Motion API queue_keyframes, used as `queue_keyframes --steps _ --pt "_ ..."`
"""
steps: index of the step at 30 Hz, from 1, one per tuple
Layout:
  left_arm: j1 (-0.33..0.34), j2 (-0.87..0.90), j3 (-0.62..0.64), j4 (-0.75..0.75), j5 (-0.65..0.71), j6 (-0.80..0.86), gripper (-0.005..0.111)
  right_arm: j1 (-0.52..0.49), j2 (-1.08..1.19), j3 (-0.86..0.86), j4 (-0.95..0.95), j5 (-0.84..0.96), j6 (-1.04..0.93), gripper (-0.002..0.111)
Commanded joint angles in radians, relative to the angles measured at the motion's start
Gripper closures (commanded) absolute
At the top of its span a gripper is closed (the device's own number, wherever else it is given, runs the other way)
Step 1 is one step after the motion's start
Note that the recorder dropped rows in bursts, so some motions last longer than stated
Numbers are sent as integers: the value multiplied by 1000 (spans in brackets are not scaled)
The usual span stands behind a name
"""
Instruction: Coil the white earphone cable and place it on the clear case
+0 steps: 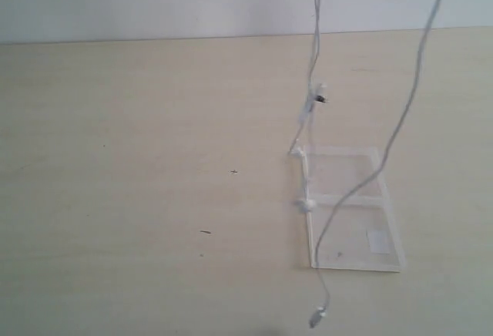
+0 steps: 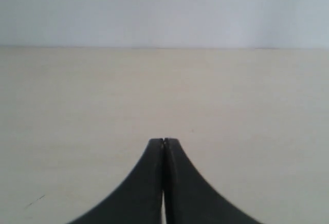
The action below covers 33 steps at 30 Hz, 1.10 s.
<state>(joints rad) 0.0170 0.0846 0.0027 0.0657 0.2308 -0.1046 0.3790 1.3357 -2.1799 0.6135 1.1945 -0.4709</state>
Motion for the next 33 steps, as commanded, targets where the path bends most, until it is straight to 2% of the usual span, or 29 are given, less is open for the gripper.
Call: queue_keyframes --steps 1,2,3,4,6,7,9,11,13,16,19,22,24,26,27,29,31,33 --pt "2 -6 -3 -104 -443 -223 107 -1 -9 -1 51 -19 3 108" --pt "2 -6 -3 -104 -508 -320 107 -1 -9 -1 51 -19 3 108" --pt "2 -6 -3 -104 -638 -412 107 -1 -9 -1 49 -23 3 108" --pt "2 -1 -3 -92 -717 -443 107 -1 -9 -1 44 -23 3 108" --pt "2 23 -23 0 -815 -504 107 -1 -7 -1 44 -30 3 108" --pt "2 67 -93 150 -859 -510 107 -1 -3 -1 44 -45 3 108" --pt "2 209 -257 421 -919 -576 107 -1 4 -1 44 -49 3 108" --pt "2 376 -362 533 -972 -644 107 -1 8 -1 44 -47 3 108" --pt "2 505 -421 569 -1031 -667 107 -1 8 -1 44 -47 3 108" --pt "2 822 -541 674 -1199 -739 107 -1 8 -1 44 -47 3 108" --pt "2 999 -611 827 -1292 -775 103 -1 8 -1 44 -49 3 108" --pt "2 1161 -669 970 -1452 -841 90 -1 8 -1 37 -63 3 108" --pt "-17 1247 -699 1018 -1452 -848 77 -1 10 -1 33 -65 3 108" --pt "-62 1305 -719 1030 -1452 -842 62 -1 17 -1 33 -65 3 108" --pt "-113 1358 -727 1032 -1452 -808 50 -1 26 -1 33 -65 3 108" --pt "-193 1429 -729 1032 -1452 -701 37 -1 42 -1 33 -61 3 108" --pt "-255 1472 -729 1038 -1452 -609 34 -1 51 -1 33 -58 3 108" --pt "-289 1486 -729 1035 -1452 -583 34 -1 56 -1 33 -58 3 108"
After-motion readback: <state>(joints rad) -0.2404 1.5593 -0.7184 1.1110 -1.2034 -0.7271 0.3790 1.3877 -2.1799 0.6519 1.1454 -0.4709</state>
